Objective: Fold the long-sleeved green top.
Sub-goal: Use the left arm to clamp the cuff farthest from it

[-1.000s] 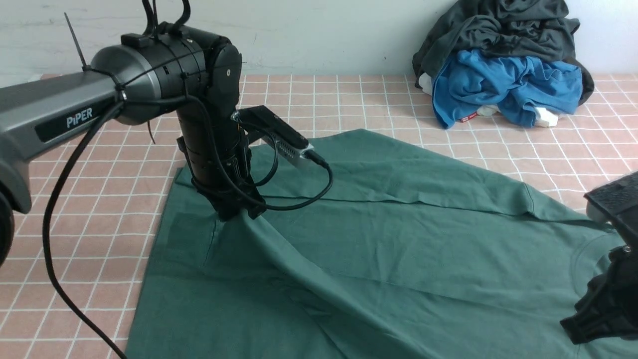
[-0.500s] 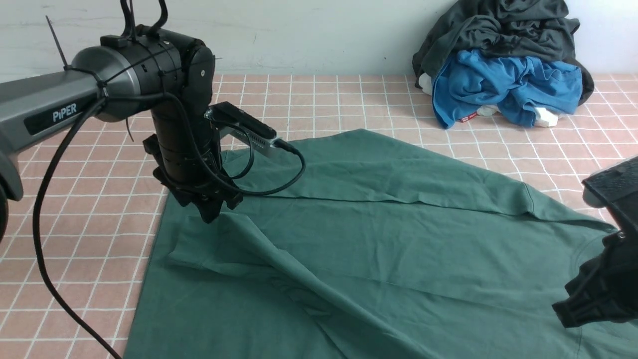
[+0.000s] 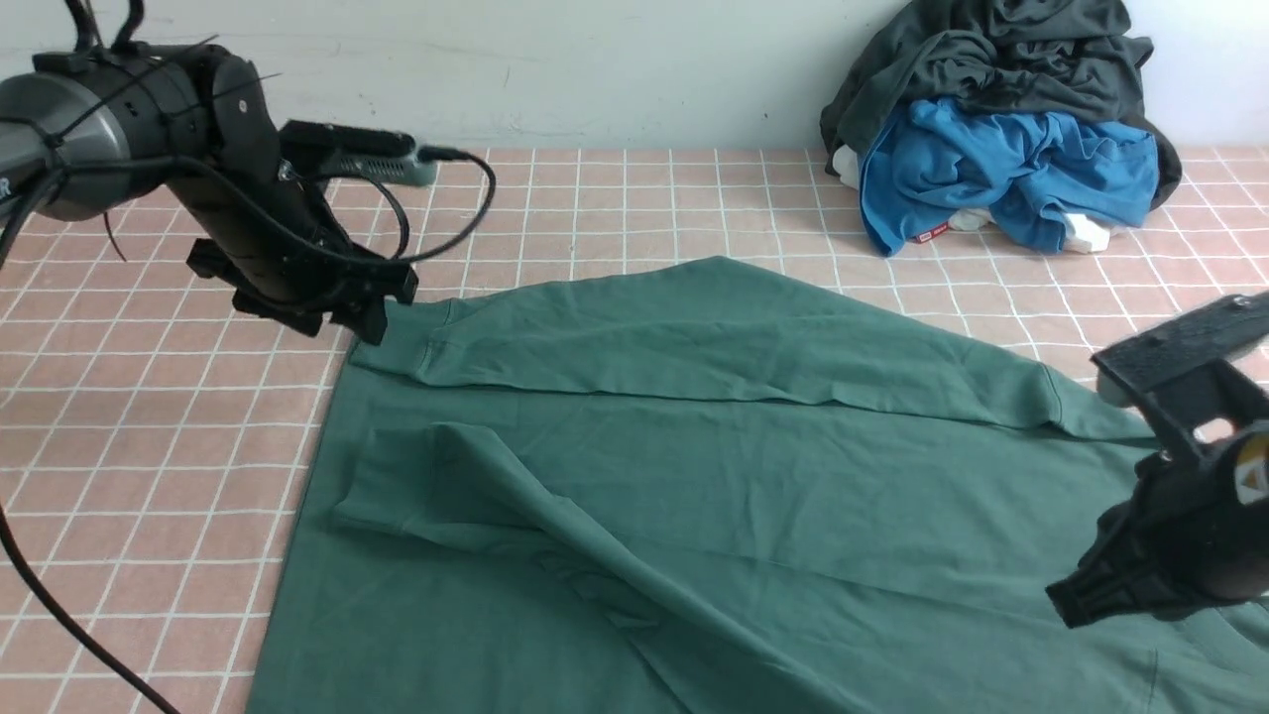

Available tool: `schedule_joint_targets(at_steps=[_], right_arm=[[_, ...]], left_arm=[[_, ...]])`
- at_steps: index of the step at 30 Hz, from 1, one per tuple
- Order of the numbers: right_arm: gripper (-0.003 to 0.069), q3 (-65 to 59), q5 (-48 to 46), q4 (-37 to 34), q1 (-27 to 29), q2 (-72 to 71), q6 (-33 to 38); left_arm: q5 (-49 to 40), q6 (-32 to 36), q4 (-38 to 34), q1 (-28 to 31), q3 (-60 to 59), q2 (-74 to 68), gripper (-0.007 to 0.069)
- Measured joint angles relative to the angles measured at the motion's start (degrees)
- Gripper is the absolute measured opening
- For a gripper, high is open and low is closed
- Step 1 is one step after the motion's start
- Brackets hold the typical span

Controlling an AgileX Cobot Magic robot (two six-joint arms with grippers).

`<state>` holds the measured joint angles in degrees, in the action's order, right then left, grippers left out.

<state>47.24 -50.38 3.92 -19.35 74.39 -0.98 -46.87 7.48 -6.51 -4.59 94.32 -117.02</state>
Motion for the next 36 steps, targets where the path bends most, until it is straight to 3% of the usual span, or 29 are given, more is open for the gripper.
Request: schedule_joint_targets(at_steps=[6,11,19,24,30,36], right_arm=[[0.0003,4.2,-0.4,-1.0,0.0,3.5,1.0],[0.0043,6.2,-0.4,-0.8,0.0,6.8,2.0],[0.0292,6.4,-0.1,0.2,0.0,18.1,2.9],[0.0393,6.7,1.2,3.8,0.0,24.2,0.4],[0.0409,7.3,0.0,9.6,-0.2,26.7,-6.0],[0.0409,7.4,-1.6,9.4,0.5,26.8,-7.2]], left_arm=[[1.7,1.0,-3.6,-0.1,0.0,-3.1,0.0389],[-2.1,6.9,-4.5,-1.3,0.0,-4.0,0.0389],[-11.2,10.3,-4.4,-3.3,0.0,-3.5,0.0389],[-15.7,10.7,-2.6,-3.3,0.0,-3.5,0.0389],[-17.3,11.9,-2.0,-3.3,0.0,-3.5,0.0389],[-17.4,12.0,-2.0,-3.3,0.0,-3.4,0.0389]])
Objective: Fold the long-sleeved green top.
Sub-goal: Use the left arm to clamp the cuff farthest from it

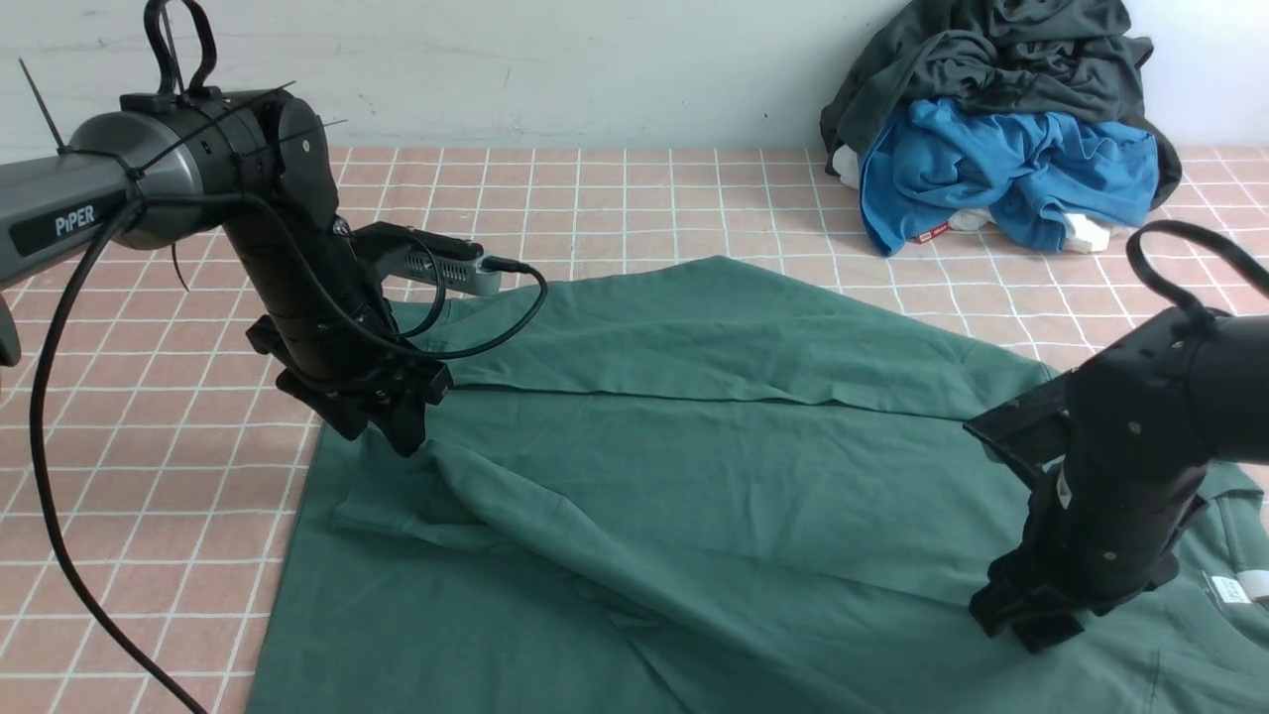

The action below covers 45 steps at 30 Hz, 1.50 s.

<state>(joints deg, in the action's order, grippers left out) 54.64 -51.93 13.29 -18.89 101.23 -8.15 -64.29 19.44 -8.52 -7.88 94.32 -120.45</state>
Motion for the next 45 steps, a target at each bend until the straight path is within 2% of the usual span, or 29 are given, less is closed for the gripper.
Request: schedule_joint_targets(at_steps=[6,14,16,20,24,36,39,45], right_arm=[[0.0409,0.0,-3.4,-2.2,0.2,0.0,3.0],[0.0409,-1.8,-7.1,-1.7,0.2,-4.3,2.6],[0.0409,-3.1,-6.9,-1.2,0.8,-6.0,1.7],[0.0409,-5.7,-4.8,0.2,5.3,-7.9,-1.4],[0.0409,-6.1,-0.9,-1.4,8.9,-7.9,-1.7],[0.0397,-6.0,1.6,-4.3,9.8,-3.9,-0.1],[0.0351,-5.9,1.3,-4.8,9.8,-3.9,0.0],[0.0177,-6.1,0.6,-4.6,9.8,-5.1,0.2]], left_arm=[[0.0,0.0,0.0,0.0,0.0,0.0,0.0389],[-0.1,0.0,0.0,0.0,0.0,0.0,0.0389],[-0.1,0.0,0.0,0.0,0.0,0.0,0.0389],[-0.1,0.0,0.0,0.0,0.0,0.0,0.0389],[-0.1,0.1,0.0,0.0,0.0,0.0,0.0389],[-0.1,0.2,-0.1,0.0,0.0,0.0,0.0389],[-0.2,0.2,-0.1,0.0,0.0,0.0,0.0389],[-0.2,0.2,-0.1,0.0,0.0,0.0,0.0389]])
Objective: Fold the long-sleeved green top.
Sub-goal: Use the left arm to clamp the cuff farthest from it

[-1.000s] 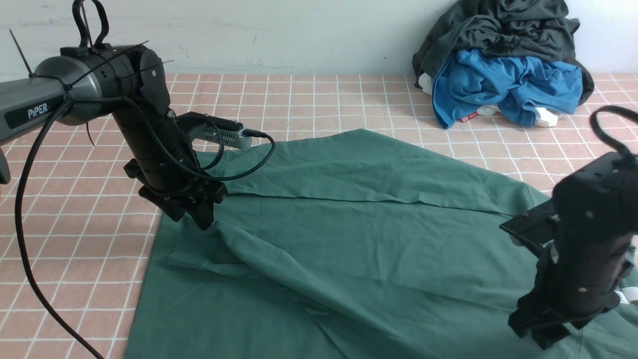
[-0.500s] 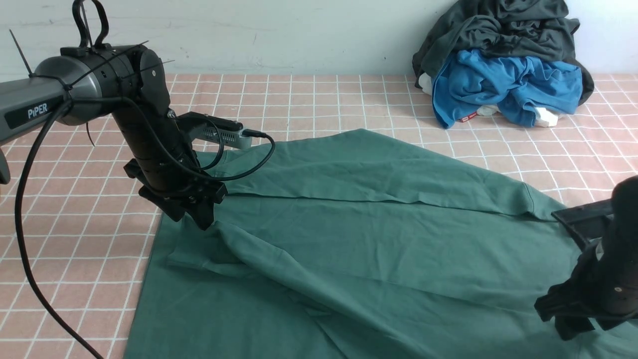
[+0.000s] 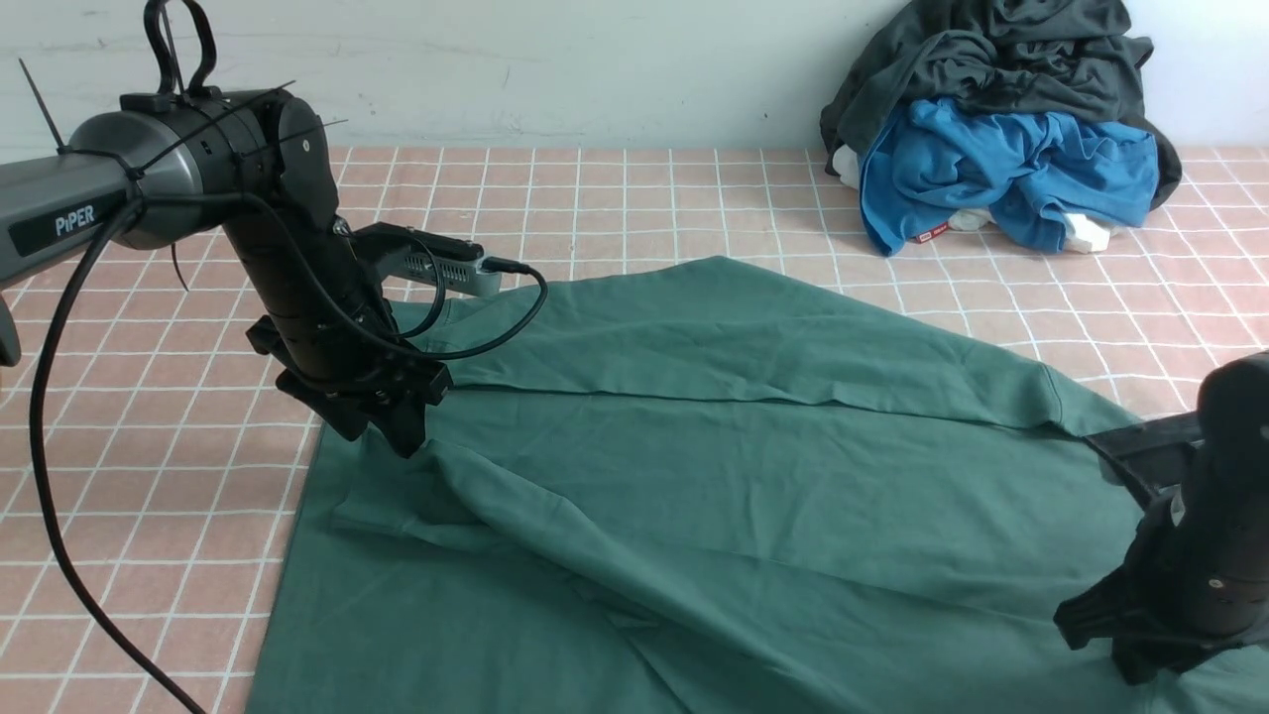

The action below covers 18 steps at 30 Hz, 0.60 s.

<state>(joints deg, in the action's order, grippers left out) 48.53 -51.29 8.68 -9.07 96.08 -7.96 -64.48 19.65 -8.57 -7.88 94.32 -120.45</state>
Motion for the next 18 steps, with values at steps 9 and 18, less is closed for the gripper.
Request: schedule_joint_targets(at_steps=[9,18], right_arm=[[0.0,0.0,-1.4,0.8,0.0,-1.5,-0.1],[-0.0006,0.0,-2.5,2.2,0.0,-1.5,-2.2]], left_arm=[[-0.4,0.2,-1.7,0.0,0.0,0.2,0.0389],[-1.3,0.8,-3.2,0.0,0.0,1.7,0.0389]])
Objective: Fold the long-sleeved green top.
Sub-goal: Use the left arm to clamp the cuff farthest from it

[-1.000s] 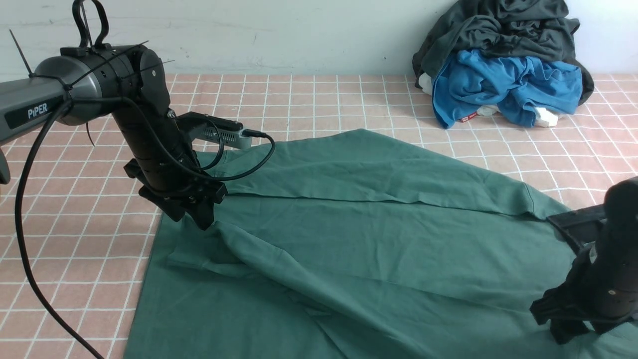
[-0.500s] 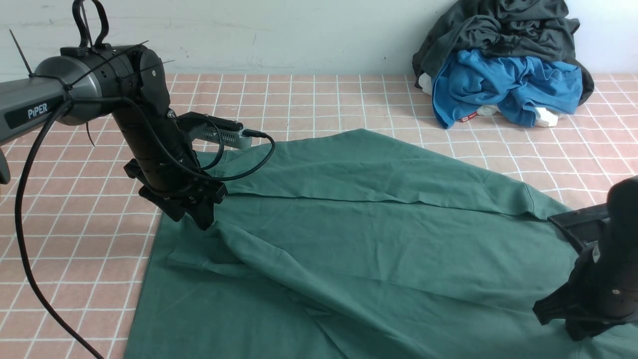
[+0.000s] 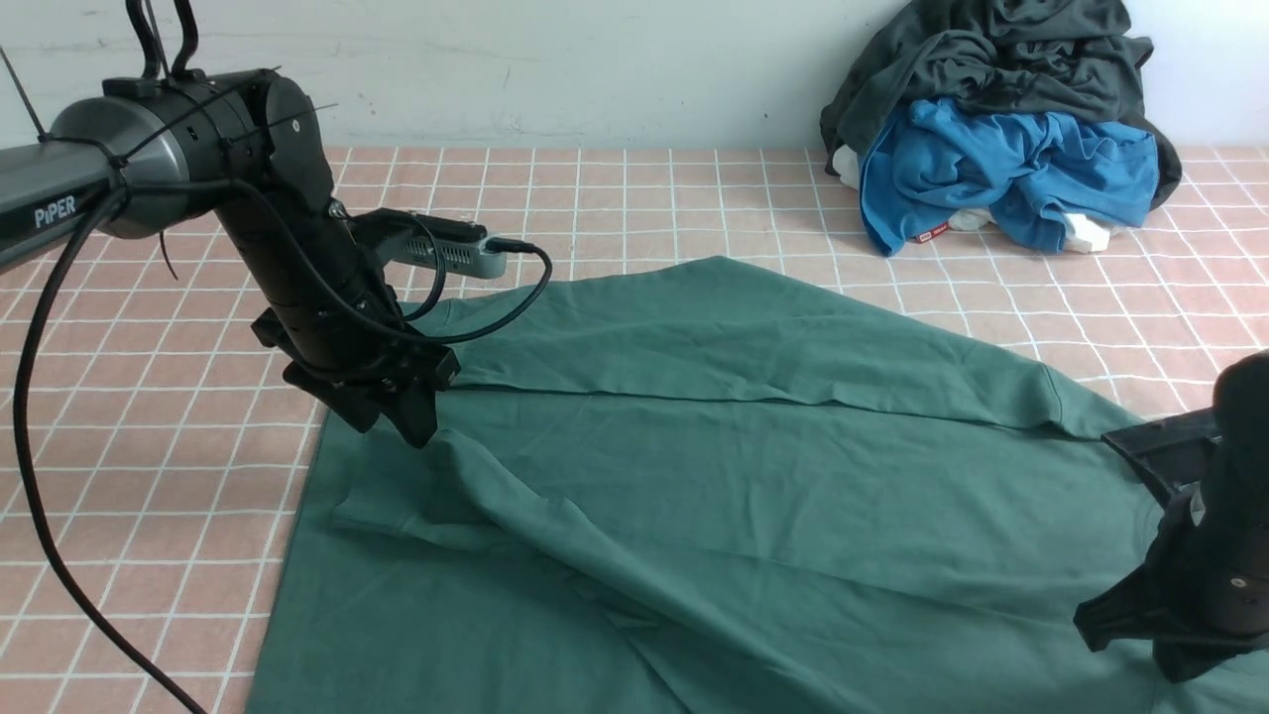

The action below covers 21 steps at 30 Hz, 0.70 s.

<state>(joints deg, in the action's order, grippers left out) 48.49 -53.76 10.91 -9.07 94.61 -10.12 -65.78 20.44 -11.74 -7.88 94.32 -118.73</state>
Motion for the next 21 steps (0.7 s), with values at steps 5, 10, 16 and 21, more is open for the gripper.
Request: schedule_joint_targets(at_steps=[5,10,16,21], right_arm=[[0.0091,0.0,1.8,0.1,0.1,0.0,-1.7],[0.0265,0.0,4.1,0.1,0.1,0.1,-2.5],[0.0392,0.0,4.5,0.0,0.1,2.4,-2.4],[0.0332,0.0,4.3,-0.4,0.1,2.4,-1.9]], left_arm=[[0.0,0.1,-0.7,0.0,0.0,0.0,0.0389],[0.0,0.1,-0.9,0.0,0.0,0.0,0.0389],[0.0,0.3,-0.9,0.0,0.0,0.0,0.0389],[0.0,0.3,-0.9,0.0,0.0,0.0,0.0389]])
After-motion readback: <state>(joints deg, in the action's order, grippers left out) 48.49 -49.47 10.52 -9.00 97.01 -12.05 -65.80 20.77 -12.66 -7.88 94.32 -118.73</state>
